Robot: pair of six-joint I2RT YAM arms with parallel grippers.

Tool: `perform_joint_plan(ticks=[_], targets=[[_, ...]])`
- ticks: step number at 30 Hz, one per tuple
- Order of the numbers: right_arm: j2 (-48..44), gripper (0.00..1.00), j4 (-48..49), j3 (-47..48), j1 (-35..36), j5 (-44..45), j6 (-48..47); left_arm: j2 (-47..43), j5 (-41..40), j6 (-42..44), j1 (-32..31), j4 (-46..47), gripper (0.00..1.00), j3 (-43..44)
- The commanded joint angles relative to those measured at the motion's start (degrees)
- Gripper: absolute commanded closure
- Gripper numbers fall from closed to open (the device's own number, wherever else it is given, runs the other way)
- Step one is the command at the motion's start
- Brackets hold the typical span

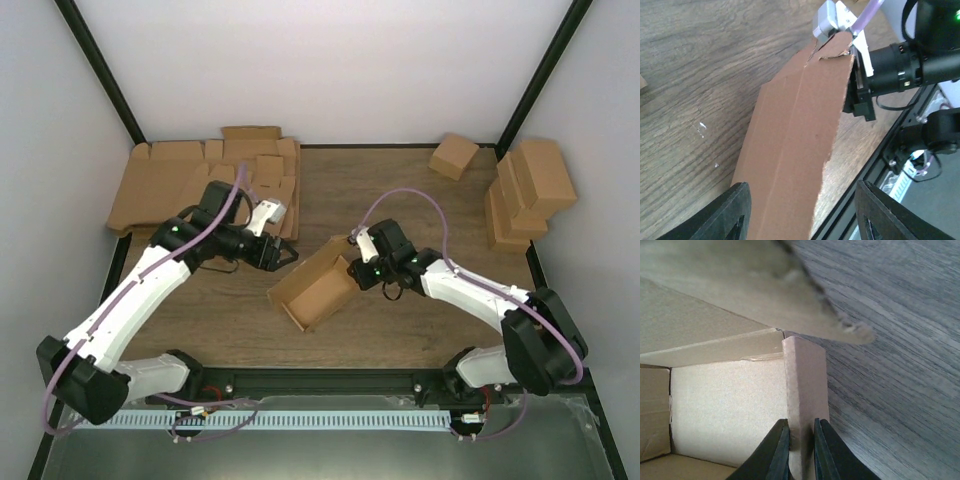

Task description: Fold the paper box

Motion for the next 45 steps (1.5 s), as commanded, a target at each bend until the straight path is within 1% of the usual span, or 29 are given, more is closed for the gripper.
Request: perform_joint_plan(ticks=[1,4,6,9,11,14,18,20,23,27,33,36,42,43,45], targets=[[1.0,0.85,4.2,-0.2,-0.3,-2.1,0.5,1.9,-6.1,2.7,-4.7,1.8,0.39,0.5],[2.4,0.85,4.6,-0.3,-0.3,-1.8,0.1,3.6,-11.1,3.5,-9.6,2.7,0.38,0.5],[2.7,0.85,5.6,-0.8,-0.3,-1.9,0.2,5.4,-12.6,3.7,-10.8,2.9,0.39,0.2],[2.7,0.85,7.0,-1.6,-0.3,-1.7,0.2,7.3,-14.6,2.8,-10.9,4.2,0.46,-0.8],[2.6,0.85,7.3,-2.0,-0.3,-1.0,0.1,7.8,-16.4,1.8,-10.8,4.8,0.57,-1.1],[2.6,0.85,7.5,-2.7,-0.3,-0.3,-0.4,8.7,-17.6,0.6,-9.5,5.4,0.68,-1.5],[2.6,0.85,8.6,-3.6,-0.3,0.3,-0.5,10.7,-15.0,-0.4,-6.4,5.9,0.88,-2.0],[2.4,0.84,9.2,-4.0,-0.3,0.7,-0.4,11.1,-11.8,-0.9,-4.3,6.5,0.95,-2.4],[2.3,0.83,10.3,-4.7,-0.1,0.8,-0.5,11.6,-8.0,-1.1,-2.2,7.7,0.96,-2.6],[3.2,0.79,9.7,-4.2,1.4,3.4,-1.4,13.0,-4.8,-0.5,-1.5,8.1,0.96,-2.4],[6.6,0.68,4.4,-0.7,5.6,9.0,-3.2,13.5,-2.3,2.5,-1.5,7.9,0.96,-1.2],[9.0,0.65,1.5,1.3,7.8,11.8,-4.0,13.1,-1.3,4.4,-1.5,7.4,0.96,-0.1],[13.0,0.65,-0.5,3.6,10.5,18.1,-5.1,13.0,-1.5,5.1,-1.5,7.1,0.96,-0.2],[14.0,0.67,-0.7,4.1,10.8,19.0,-5.1,13.1,-1.4,5.0,-1.5,7.2,0.96,-0.4],[15.8,0.74,-1.2,5.1,11.7,20.8,-4.9,13.3,-1.2,4.9,-1.5,7.6,0.96,-0.8]])
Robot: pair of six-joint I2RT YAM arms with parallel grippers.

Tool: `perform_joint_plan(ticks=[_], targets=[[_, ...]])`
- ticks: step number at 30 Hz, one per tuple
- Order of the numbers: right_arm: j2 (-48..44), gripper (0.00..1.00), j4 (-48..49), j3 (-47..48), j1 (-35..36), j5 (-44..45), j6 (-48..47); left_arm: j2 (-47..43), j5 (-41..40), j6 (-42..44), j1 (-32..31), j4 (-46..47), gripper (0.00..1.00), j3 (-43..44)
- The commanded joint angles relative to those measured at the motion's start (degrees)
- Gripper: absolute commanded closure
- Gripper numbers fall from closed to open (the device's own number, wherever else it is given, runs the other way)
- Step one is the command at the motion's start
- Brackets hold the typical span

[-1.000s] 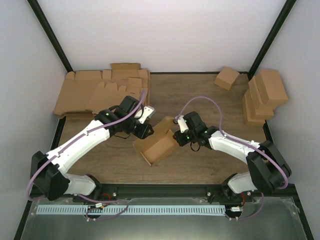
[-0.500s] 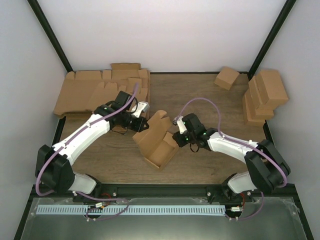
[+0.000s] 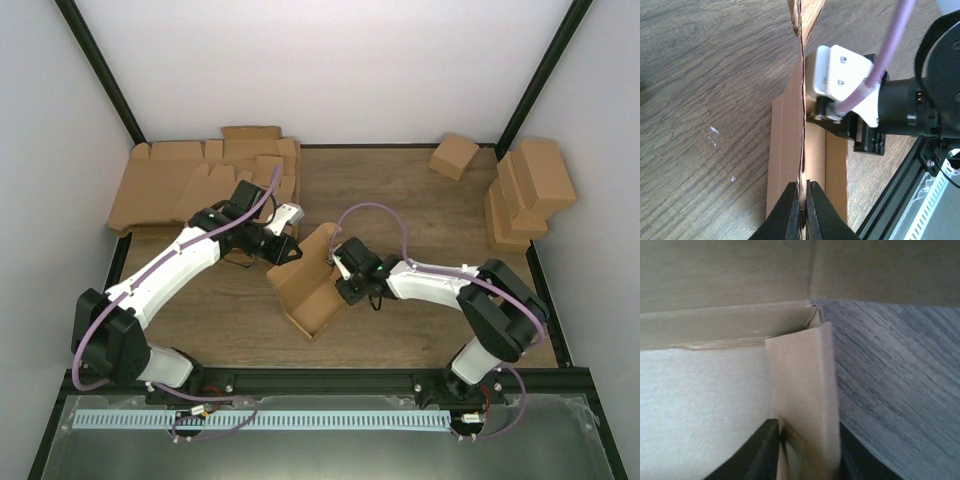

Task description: Fold the paper box

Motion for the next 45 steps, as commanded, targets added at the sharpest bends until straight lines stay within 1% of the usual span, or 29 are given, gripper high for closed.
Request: perform_joint_plan(ticks=[1,2,3,7,13,14,15,16,17,19,20,24,26,27,29,31,32,34,36,37,40,41,43,45], targets=[[3.8,0.8,-2.4,3.7,2.1,7.2,-0.4,0.0,1.6,1.1,0.2,1.2,0.96,0.5],[4.4,0.86,-2.7,4.1,2.5,8.7,0.0,0.1,1.5,1.1,0.2,1.2,0.96,0.4],[4.8,0.89,-2.7,4.2,2.9,10.2,0.6,0.0,1.6,1.0,0.2,1.2,0.96,0.3],[4.3,0.98,-1.8,3.5,3.6,13.8,2.2,-0.2,2.1,0.9,0.2,1.3,0.96,0.2],[3.5,0.99,-1.7,2.4,3.7,16.5,4.3,-0.5,3.4,0.3,0.1,2.1,0.92,-0.3],[3.0,0.99,-1.6,2.2,3.8,16.6,4.5,-0.7,3.6,0.1,0.1,2.2,0.91,-0.4],[2.8,0.96,-1.5,2.0,3.8,16.6,4.7,-0.9,3.6,0.0,0.1,2.3,0.9,-0.4],[2.4,0.89,-1.4,1.9,3.8,16.4,4.8,-1.3,3.6,-0.1,0.1,2.5,0.87,-0.4],[1.9,0.83,-1.1,1.7,3.8,15.7,4.7,-1.6,3.3,-0.2,0.1,2.5,0.82,-0.3],[0.8,0.73,-0.4,1.4,3.7,13.5,4.6,-2.6,2.6,-0.4,0.1,2.7,0.73,-0.1],[0.1,0.7,0.0,1.2,3.8,12.1,4.4,-3.0,2.2,-0.5,0.1,2.7,0.7,-0.1],[-1.4,0.68,0.8,1.3,3.7,8.7,4.8,-4.2,1.4,-0.8,0.1,2.1,0.62,0.6],[-1.1,0.7,0.7,1.5,3.8,8.9,4.9,-4.8,0.9,-1.2,0.1,1.6,0.58,0.9],[-0.7,0.74,0.8,1.6,3.7,9.1,5.0,-5.3,0.3,-1.5,0.1,1.3,0.57,1.0],[-0.2,0.87,0.6,1.7,3.7,9.8,5.6,-6.8,-1.1,-2.5,0.1,0.6,0.53,0.9],[-0.3,0.97,0.8,1.6,3.6,10.7,6.7,-8.8,-4.4,-4.1,0.1,-0.2,0.46,0.4],[-0.6,0.99,0.9,1.5,3.7,11.6,7.6,-10.2,-5.5,-5.1,0.1,-0.4,0.41,-0.2],[-1.5,0.99,1.6,1.0,3.6,13.6,10.0,-13.4,-8.4,-6.8,0.1,-0.7,0.25,-1.7],[-2.7,0.99,2.4,0.4,3.0,14.5,13.0,-16.9,-13.4,-9.0,0.1,-0.9,0.03,-3.3],[-3.2,0.99,2.6,0.2,2.4,14.3,14.4,-18.9,-16.4,-10.1,0.2,-0.6,0.0,-4.3],[-3.0,0.99,2.5,0.8,0.9,12.2,18.3,-24.8,-26.2,-15.3,0.2,0.4,0.0,-7.5],[-2.6,0.99,2.0,1.3,0.6,12.3,20.0,-26.6,-28.2,-16.7,0.3,1.0,0.0,-8.6],[-1.7,0.99,0.5,2.4,0.3,13.7,25.1,-29.8,-28.7,-17.7,0.3,3.0,0.0,-10.7],[-0.7,0.99,-1.4,3.5,0.3,15.2,29.7,-30.9,-25.3,-17.2,0.3,5.2,0.0,-12.4]])
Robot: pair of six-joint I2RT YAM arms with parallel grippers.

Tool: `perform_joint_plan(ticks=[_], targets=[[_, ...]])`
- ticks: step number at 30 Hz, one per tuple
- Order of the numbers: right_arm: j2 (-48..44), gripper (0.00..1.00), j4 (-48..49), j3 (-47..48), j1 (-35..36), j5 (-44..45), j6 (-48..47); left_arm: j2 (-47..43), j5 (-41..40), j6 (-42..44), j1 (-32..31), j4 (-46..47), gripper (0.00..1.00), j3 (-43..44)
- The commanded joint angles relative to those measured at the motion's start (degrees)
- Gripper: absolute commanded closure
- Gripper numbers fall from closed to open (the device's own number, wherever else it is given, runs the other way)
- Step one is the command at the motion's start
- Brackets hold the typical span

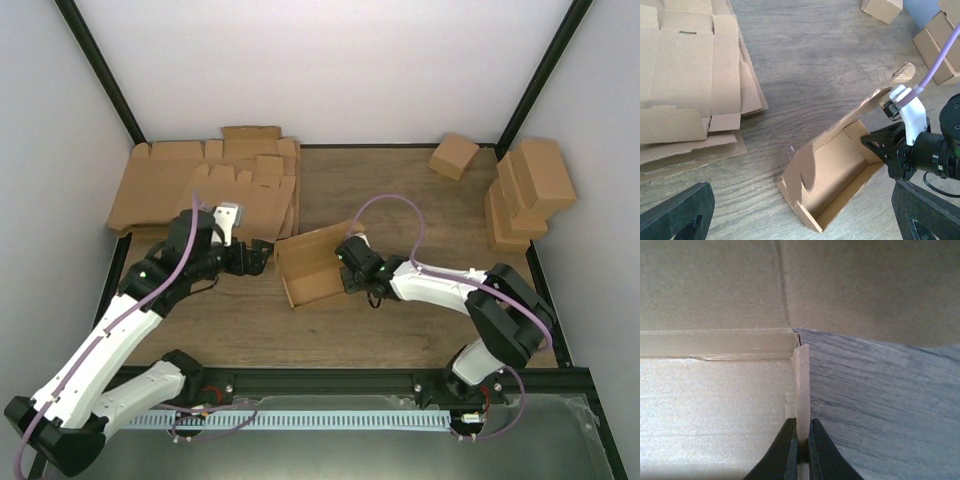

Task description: Fold the paper box

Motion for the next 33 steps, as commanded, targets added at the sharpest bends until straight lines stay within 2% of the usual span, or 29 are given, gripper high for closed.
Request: perform_joint_plan(ticks=[1,3,5,6,8,11,14,19,24,27,33], targets=[[1.4,0.99,-2.5,3.5,-0.5,2.8,12.4,-2.4,-1.0,-3.1,0.2,4.8,0.0,-3.7],[1.2,0.99,-0.9,2.7,-0.4,1.6,13.0,-1.6,1.2,-2.9,0.1,5.8,0.0,-4.7],[0.2,0.93,0.4,1.5,-0.4,1.4,13.2,-0.5,2.8,-2.6,0.2,6.3,0.0,-5.7],[-0.4,0.87,1.2,0.9,-0.4,1.3,12.7,0.1,3.1,-2.5,0.2,6.4,0.0,-5.9],[-1.9,0.65,1.8,0.1,-0.4,1.4,11.7,0.6,3.5,-2.4,0.1,7.0,0.0,-6.6],[-4.4,0.47,1.9,-0.3,-0.5,1.6,9.7,0.2,4.1,-2.6,0.2,8.9,0.0,-8.3],[-7.2,0.38,1.7,-0.9,-0.6,1.5,7.6,-0.3,6.4,-3.4,0.0,11.0,0.0,-10.3],[-13.4,0.32,3.4,-2.9,-3.0,-2.7,2.8,0.0,8.1,-5.3,-0.3,13.8,0.09,-13.7],[-18.3,0.24,5.4,-3.5,-10.4,-15.0,-2.2,0.8,7.4,-7.6,-1.2,15.6,0.19,-15.6],[-18.3,0.21,5.2,-1.9,-13.2,-18.7,-5.2,1.4,5.3,-8.4,-1.7,15.7,0.24,-15.8],[-14.2,0.2,3.7,2.4,-14.9,-19.0,-10.7,3.8,1.9,-9.6,-1.8,16.2,0.27,-15.7]])
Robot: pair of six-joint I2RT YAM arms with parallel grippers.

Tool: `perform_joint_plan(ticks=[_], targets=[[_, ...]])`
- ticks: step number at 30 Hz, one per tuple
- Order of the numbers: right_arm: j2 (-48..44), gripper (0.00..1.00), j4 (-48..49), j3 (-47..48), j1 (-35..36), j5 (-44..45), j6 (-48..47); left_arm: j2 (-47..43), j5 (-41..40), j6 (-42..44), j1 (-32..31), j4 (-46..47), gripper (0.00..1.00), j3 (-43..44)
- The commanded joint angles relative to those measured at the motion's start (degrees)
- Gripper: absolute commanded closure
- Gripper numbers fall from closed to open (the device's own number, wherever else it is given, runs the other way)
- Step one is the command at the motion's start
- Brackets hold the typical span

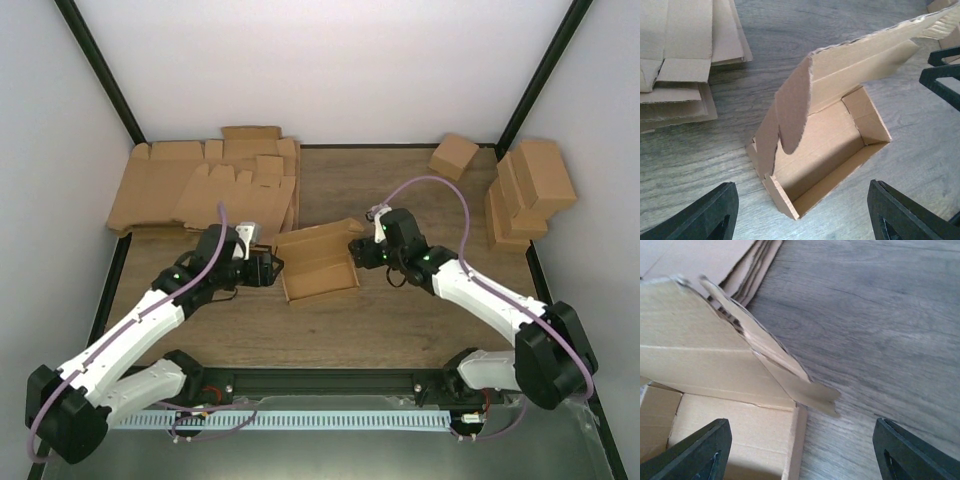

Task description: Fold the paper box

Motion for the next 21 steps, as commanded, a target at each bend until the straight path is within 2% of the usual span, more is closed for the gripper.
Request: perform_joint_plan(ticks=[1,9,14,18,21], targets=[[2.6,0.2,0.4,4.7,-1.8,-5.1,-6.1,2.1,-2.5,-1.6,-0.2,2.8,0.27,-0.2],[6.4,0.23,4.6,6.1,-4.4,-11.7,-11.1,5.6,-1.8,-2.3,-0.2,5.9,0.41,0.3],[8.8,0.38,3.4,8.1,-4.5,-15.3,-12.5,8.0,-1.0,-2.5,-0.2,6.1,0.52,0.9],[8.5,0.58,1.9,8.2,-4.5,-16.4,-11.1,9.7,0.5,-3.2,-0.2,6.1,0.66,1.5],[7.7,0.69,0.5,7.6,-4.4,-17.3,-9.6,9.6,0.9,-4.4,-0.3,6.2,0.73,1.3]])
